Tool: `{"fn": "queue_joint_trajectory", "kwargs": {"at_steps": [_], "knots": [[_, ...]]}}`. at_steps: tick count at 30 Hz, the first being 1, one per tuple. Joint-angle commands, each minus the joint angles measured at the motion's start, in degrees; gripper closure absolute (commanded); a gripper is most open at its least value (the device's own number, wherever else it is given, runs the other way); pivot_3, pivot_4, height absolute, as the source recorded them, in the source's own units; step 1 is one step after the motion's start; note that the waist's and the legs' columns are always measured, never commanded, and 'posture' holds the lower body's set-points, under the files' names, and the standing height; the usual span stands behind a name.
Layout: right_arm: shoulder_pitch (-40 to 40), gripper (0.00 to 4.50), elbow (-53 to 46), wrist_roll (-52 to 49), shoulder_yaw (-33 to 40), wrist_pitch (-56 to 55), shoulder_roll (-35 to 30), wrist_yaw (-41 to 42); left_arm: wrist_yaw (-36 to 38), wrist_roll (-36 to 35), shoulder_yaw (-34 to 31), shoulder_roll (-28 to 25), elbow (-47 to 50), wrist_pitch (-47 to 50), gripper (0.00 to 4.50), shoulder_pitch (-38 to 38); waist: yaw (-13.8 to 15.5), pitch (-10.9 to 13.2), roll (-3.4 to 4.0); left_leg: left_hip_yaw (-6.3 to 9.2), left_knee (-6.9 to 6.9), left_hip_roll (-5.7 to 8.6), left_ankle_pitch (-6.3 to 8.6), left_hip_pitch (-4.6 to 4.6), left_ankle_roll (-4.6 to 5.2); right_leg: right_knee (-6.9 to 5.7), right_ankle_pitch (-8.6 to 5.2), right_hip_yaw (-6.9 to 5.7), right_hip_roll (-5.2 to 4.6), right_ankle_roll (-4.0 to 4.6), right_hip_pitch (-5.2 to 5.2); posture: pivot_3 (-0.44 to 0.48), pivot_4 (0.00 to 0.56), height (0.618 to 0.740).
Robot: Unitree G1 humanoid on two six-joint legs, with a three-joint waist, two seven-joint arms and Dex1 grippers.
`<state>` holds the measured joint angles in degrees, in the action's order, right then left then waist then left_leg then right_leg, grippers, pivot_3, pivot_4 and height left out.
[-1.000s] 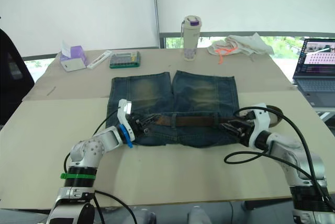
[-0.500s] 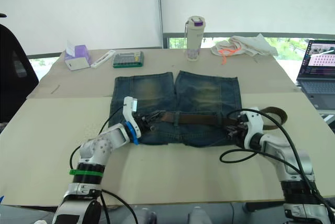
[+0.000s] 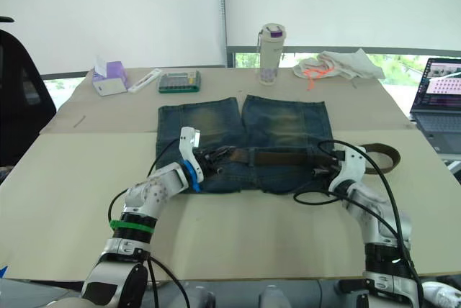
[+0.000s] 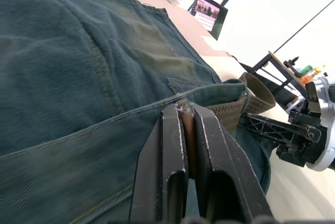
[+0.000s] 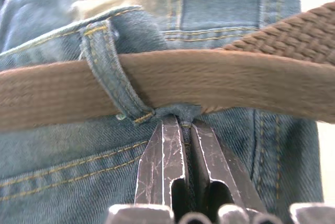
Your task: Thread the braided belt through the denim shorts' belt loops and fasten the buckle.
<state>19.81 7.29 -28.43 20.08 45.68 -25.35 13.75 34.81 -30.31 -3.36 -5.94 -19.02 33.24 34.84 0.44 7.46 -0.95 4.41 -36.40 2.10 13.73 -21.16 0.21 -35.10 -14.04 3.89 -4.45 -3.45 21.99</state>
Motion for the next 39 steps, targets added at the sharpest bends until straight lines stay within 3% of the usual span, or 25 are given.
{"fn": "queue_joint_trajectory", "kwargs": {"at_steps": [1,13,20,27,28,30,39], "knots": [[-1.5,4.45,3.7,1.0,6.4,1.8,-1.9,-5.1,0.9,-0.1,-1.2,-1.3,1.7,-0.7,4.50,0.6,0.4,0.0,0.00,-0.01,-0.01,0.02,0.00,-0.01,0.00,0.03,0.00,0.00,0.00,0.00,-0.03,0.000,0.150,0.740],[-5.8,4.45,4.6,-0.5,14.9,4.5,-7.8,-5.2,0.5,-1.1,-2.5,-3.5,4.7,0.9,4.50,-2.1,1.1,0.0,0.00,0.00,-0.02,0.08,0.00,-0.09,0.00,0.11,-0.02,-0.05,-0.02,-0.04,-0.10,0.000,0.150,0.740],[-7.6,4.45,7.9,1.0,16.7,1.0,-12.9,-4.1,0.1,-2.1,-2.9,-2.8,5.8,2.2,4.50,-2.4,1.2,0.0,-0.01,-0.02,-0.02,0.09,0.00,-0.09,0.00,0.13,-0.03,-0.06,-0.01,-0.06,-0.15,0.000,0.150,0.740],[-8.5,4.45,6.0,0.0,15.6,-1.7,-12.9,-1.3,0.1,-2.7,-2.2,-1.3,6.5,2.8,4.50,-2.1,0.6,0.0,-0.02,-0.03,-0.03,0.06,0.00,-0.10,0.01,0.13,-0.04,-0.06,0.01,-0.07,-0.16,0.000,0.150,0.740],[-9.1,3.88,4.4,-0.6,14.8,-3.1,-13.2,1.6,0.2,-2.9,-2.1,-1.0,6.8,3.1,4.50,-2.2,0.6,0.0,-0.02,-0.03,-0.02,0.06,0.00,-0.10,0.01,0.13,-0.05,-0.06,0.02,-0.08,-0.16,0.000,0.150,0.740],[-9.9,3.45,0.8,-3.4,14.6,-4.6,-14.1,8.1,-0.2,-4.1,-2.6,0.4,7.5,4.3,4.50,-2.2,0.3,0.0,0.00,-0.03,-0.02,0.06,0.00,-0.11,0.01,0.13,-0.05,-0.06,0.02,-0.08,-0.15,0.000,0.150,0.740],[-16.7,0.37,-5.8,-15.8,22.1,3.7,-22.3,26.1,0.0,-5.1,-1.0,4.1,8.6,6.8,4.50,-2.0,-0.8,0.3,-0.03,-0.07,0.01,-0.02,0.01,-0.11,0.01,0.11,-0.06,0.01,0.12,-0.11,-0.11,0.000,0.150,0.740]]}}
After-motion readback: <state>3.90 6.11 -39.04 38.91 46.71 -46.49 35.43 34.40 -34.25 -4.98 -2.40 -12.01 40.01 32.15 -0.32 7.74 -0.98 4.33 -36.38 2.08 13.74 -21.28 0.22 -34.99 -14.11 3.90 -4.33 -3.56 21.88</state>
